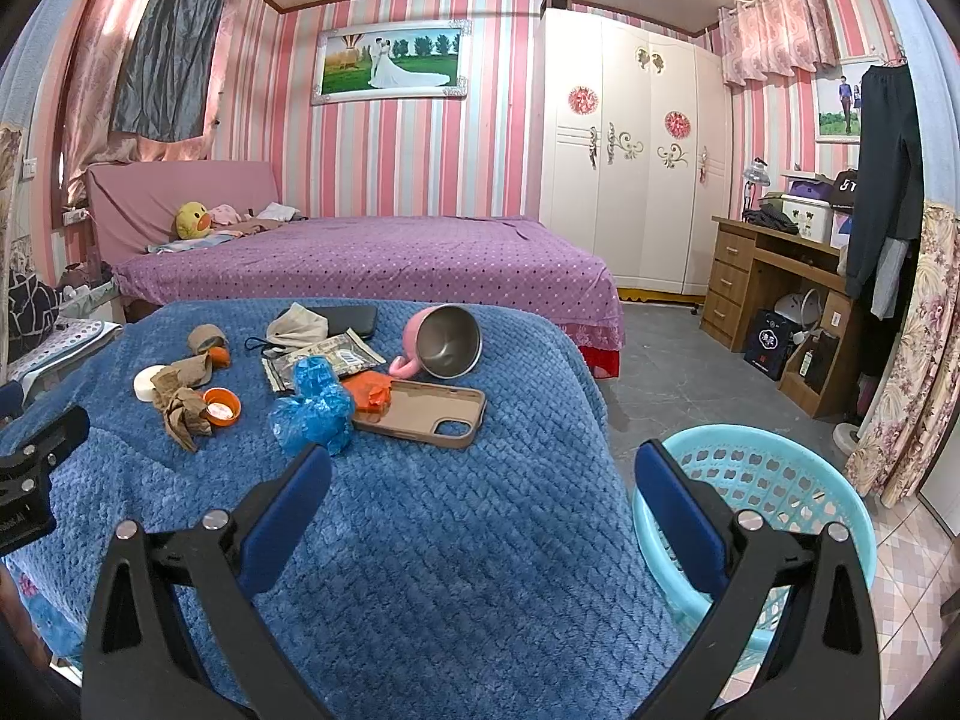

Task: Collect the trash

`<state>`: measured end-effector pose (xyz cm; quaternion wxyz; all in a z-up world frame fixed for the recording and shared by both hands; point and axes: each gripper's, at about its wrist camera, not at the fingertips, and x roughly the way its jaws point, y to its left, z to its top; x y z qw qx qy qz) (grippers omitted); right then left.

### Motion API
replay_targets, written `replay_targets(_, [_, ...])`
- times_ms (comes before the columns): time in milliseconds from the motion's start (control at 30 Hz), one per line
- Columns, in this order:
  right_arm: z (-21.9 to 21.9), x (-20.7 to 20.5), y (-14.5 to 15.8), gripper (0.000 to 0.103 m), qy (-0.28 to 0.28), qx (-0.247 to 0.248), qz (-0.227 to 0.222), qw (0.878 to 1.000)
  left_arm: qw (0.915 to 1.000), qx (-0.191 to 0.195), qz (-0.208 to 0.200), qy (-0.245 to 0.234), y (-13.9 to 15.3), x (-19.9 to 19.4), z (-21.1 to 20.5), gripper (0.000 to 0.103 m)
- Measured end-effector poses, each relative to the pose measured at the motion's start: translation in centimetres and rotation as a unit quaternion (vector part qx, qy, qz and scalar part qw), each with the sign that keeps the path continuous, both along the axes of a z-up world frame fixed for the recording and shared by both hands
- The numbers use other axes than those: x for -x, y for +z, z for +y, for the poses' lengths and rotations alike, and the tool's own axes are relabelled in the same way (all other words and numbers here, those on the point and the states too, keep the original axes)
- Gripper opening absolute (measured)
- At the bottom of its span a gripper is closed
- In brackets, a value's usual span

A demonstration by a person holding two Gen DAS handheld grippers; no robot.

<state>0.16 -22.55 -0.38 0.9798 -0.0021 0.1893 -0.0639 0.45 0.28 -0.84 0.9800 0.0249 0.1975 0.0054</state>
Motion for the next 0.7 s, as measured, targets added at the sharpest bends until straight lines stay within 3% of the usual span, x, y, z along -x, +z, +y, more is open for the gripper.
replay_targets(700, [-0.37,0.01,0.44,0.099,-0.006,0.000,0.001,1.000,0.9999,-0.012,0.010,0.006,-0.88,-0.36,-0.43,0.098])
